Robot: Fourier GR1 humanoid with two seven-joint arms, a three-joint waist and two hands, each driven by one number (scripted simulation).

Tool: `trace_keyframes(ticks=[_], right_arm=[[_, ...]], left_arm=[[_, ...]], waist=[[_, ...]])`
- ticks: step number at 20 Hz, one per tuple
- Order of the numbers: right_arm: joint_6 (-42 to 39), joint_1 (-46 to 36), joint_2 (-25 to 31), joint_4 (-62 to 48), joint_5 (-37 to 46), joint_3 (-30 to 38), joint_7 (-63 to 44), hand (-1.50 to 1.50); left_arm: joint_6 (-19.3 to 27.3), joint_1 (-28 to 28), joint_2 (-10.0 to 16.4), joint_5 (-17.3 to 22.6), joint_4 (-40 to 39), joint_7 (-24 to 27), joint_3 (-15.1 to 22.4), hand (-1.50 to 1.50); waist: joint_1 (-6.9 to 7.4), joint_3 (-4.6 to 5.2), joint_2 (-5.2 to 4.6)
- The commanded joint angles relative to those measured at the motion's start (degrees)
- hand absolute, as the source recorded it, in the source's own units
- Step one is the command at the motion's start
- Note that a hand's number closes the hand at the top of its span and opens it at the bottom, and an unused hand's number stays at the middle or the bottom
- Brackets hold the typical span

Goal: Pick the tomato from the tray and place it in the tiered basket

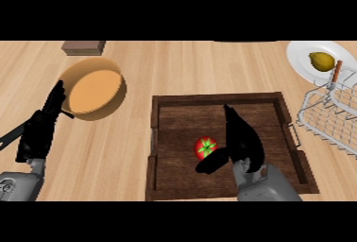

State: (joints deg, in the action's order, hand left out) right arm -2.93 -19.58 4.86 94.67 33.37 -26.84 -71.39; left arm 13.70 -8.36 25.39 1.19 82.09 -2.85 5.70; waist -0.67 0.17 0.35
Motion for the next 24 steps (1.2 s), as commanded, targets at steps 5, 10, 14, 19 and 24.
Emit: trace_keyframes(ticks=[5, 10, 14, 19, 24], right_arm=[[-3.92, 1.12, -3.88, -1.90, 3.74, 2.21, -11.81, -1.50], [-2.14, 1.39, -4.79, -1.08, 2.04, 0.19, -13.82, -1.50], [-0.98, 0.51, -4.81, -5.16, 1.35, 1.19, -10.68, -1.50], [2.44, 1.54, -4.82, -6.35, -0.94, -2.19, -11.03, -1.50], [-2.48, -0.38, -4.79, -8.70, -8.64, -3.12, -7.99, 1.50]], left_arm=[[0.39, 1.06, -1.84, -1.43, 0.32, 0.90, 0.61, 0.00], [-0.49, 3.19, -1.29, -1.55, 1.88, 1.66, 0.02, 0.00], [0.21, 2.07, -2.88, -2.68, 4.10, -1.24, 1.10, 0.00], [0.78, 1.10, -4.30, -3.81, 0.77, 1.61, 0.44, 0.00], [-2.51, -1.99, -2.13, -2.27, -1.49, -0.32, -1.79, 0.00]], waist=[[0.55, -0.12, -0.24], [1.00, -0.10, -0.17], [1.09, -0.16, -0.26], [0.96, -0.14, -0.34], [1.03, -0.15, -0.40]])
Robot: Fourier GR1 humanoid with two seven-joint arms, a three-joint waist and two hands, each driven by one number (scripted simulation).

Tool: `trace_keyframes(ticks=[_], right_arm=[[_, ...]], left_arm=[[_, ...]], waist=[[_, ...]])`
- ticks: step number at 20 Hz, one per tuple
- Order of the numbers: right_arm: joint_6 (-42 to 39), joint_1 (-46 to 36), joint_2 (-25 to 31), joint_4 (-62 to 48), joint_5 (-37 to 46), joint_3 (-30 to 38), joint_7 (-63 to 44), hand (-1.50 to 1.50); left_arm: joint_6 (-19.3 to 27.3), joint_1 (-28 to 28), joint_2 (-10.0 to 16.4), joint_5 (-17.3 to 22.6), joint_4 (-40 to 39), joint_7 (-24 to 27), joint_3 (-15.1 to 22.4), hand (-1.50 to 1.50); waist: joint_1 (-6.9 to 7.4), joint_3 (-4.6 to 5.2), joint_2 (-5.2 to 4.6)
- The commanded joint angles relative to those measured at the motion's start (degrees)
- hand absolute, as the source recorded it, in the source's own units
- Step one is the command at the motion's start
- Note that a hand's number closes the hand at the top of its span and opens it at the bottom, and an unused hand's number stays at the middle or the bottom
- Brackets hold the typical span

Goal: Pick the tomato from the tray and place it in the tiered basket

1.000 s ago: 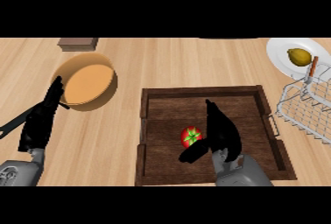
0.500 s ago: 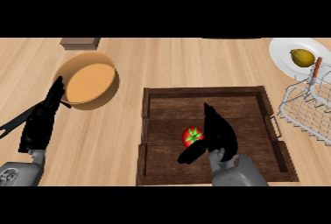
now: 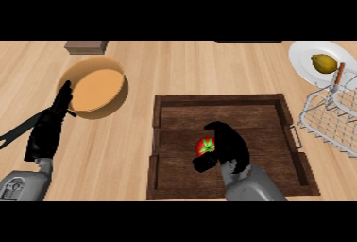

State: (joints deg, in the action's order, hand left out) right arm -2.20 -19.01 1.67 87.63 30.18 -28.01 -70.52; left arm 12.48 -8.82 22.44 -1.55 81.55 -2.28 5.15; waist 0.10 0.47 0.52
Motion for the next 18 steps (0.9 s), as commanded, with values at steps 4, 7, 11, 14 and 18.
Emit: trace_keyframes(ticks=[4, 7, 11, 14, 18], right_arm=[[-5.89, -1.72, -1.56, -3.56, 2.68, -5.22, -6.44, 1.50], [-6.22, -2.83, -1.46, -3.52, 1.46, 0.40, -4.98, 1.50], [-0.38, -3.48, -1.55, 2.50, -2.04, -1.87, -11.13, 1.50], [4.22, -3.37, -1.59, 2.51, 0.59, -1.19, -9.33, 1.50], [6.50, -14.41, -1.62, -10.19, 8.76, 4.31, -5.27, 1.50]], left_arm=[[-0.25, -3.23, -1.06, -0.89, 0.31, -3.68, 0.18, 0.00], [-1.39, 1.62, -1.20, -0.01, 1.31, -0.19, -0.78, 0.00], [-0.39, 1.21, -0.80, -1.65, 2.18, -1.23, -0.99, 0.00], [1.19, 0.03, -3.35, -3.18, 1.59, -2.41, 0.47, 0.00], [-1.73, -2.24, -0.84, -1.58, 1.27, -3.96, -1.32, 0.00]], waist=[[-0.01, -0.45, -0.44], [0.15, -0.45, -0.48], [0.12, -0.44, -0.32], [-0.17, -0.45, -0.35], [0.83, -0.44, -0.70]])
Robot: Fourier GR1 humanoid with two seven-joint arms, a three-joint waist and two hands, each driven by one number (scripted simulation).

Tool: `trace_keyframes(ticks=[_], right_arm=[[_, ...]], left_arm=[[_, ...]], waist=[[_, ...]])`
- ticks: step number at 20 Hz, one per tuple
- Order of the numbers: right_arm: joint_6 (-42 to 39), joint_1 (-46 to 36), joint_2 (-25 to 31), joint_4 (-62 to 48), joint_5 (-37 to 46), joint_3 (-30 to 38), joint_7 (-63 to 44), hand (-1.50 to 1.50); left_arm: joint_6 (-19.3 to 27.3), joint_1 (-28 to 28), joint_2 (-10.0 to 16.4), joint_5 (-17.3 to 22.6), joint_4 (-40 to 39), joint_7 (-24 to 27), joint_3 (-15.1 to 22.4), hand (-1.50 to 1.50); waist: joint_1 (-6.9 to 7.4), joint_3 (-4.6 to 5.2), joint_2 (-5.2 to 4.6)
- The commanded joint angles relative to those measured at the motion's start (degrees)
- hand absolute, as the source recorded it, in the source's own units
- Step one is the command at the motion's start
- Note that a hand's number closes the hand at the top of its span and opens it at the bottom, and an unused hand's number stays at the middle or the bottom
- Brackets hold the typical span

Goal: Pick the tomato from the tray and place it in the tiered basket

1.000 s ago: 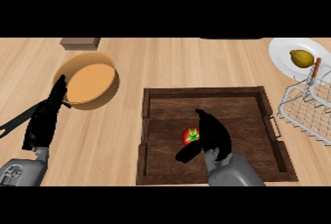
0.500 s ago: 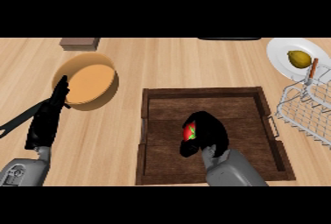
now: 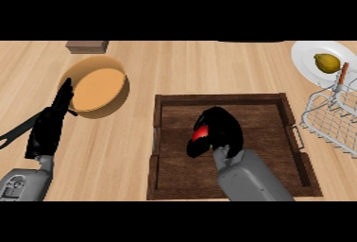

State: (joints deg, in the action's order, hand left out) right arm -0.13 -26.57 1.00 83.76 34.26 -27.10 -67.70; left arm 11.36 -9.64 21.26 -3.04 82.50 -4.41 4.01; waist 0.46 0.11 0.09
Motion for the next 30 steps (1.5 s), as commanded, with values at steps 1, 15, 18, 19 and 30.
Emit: trace_keyframes(ticks=[1, 15, 18, 19, 30], right_arm=[[7.66, -9.42, -0.95, -9.47, 6.72, 2.99, -7.55, 1.50], [12.55, -24.13, 2.39, -3.49, 38.42, 13.44, -7.97, 1.50], [3.81, -28.27, 3.93, -0.06, 40.54, 16.32, -9.12, 1.50], [1.84, -28.00, 3.99, 1.43, 42.41, 16.09, -10.08, 1.50], [-11.61, -26.78, 9.84, 9.89, 36.00, 28.38, 0.15, 1.50]], left_arm=[[-1.34, 0.85, -0.42, 0.62, -0.17, 1.88, 0.14, 0.00], [0.08, 1.30, -0.81, -1.05, 0.99, -0.03, -0.17, 0.00], [-1.65, -1.12, 0.88, 0.95, -2.01, 0.14, -3.35, 0.00], [-2.84, 1.37, 1.17, 0.88, -0.39, 1.13, -2.38, 0.00], [-1.83, 1.16, -0.32, -1.07, 0.41, 0.92, -2.66, 0.00]], waist=[[1.29, -0.03, -0.40], [-0.76, -0.07, 0.39], [-1.44, -0.02, 0.35], [-1.20, -0.03, 0.50], [-0.88, -0.10, 0.16]])
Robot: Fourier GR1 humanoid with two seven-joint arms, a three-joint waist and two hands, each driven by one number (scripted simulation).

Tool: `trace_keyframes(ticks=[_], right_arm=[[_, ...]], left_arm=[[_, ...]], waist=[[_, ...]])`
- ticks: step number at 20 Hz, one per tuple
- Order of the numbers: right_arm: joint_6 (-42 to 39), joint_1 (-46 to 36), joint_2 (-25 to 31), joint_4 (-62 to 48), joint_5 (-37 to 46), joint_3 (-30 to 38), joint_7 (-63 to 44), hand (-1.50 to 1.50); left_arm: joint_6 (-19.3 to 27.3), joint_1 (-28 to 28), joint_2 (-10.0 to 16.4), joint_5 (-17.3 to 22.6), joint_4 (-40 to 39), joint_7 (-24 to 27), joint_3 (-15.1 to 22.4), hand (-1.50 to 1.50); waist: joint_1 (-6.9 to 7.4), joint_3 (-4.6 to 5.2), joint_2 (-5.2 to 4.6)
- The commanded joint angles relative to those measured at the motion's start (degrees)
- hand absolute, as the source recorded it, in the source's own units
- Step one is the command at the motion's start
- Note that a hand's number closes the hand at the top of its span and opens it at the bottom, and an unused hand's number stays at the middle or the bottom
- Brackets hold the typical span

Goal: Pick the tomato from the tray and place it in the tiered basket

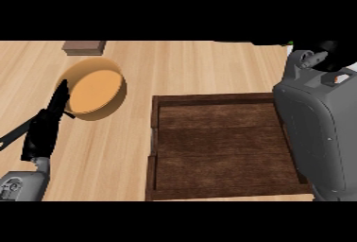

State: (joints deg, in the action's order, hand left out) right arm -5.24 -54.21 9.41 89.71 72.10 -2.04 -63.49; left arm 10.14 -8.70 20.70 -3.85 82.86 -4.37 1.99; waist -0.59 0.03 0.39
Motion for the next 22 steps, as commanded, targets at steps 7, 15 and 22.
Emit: trace_keyframes(ticks=[7, 15, 22], right_arm=[[-10.54, 2.33, 10.55, -4.24, -0.85, 7.05, 4.22, 1.50], [-12.99, 9.74, 21.83, -7.98, 4.12, 8.79, 11.49, 1.50], [-16.60, 16.94, 24.52, -1.58, -2.19, 14.01, 18.90, 1.50]], left_arm=[[-0.02, 3.13, -1.46, -1.20, 2.80, -0.11, 0.40, 0.00], [-1.75, 1.71, 0.07, -0.02, 1.13, 0.40, -2.35, 0.00], [-0.85, -0.19, -3.53, -2.71, -1.69, 1.68, -1.30, 0.00]], waist=[[0.72, -0.02, -0.25], [0.19, -0.03, -0.34], [0.25, -0.03, -0.30]])
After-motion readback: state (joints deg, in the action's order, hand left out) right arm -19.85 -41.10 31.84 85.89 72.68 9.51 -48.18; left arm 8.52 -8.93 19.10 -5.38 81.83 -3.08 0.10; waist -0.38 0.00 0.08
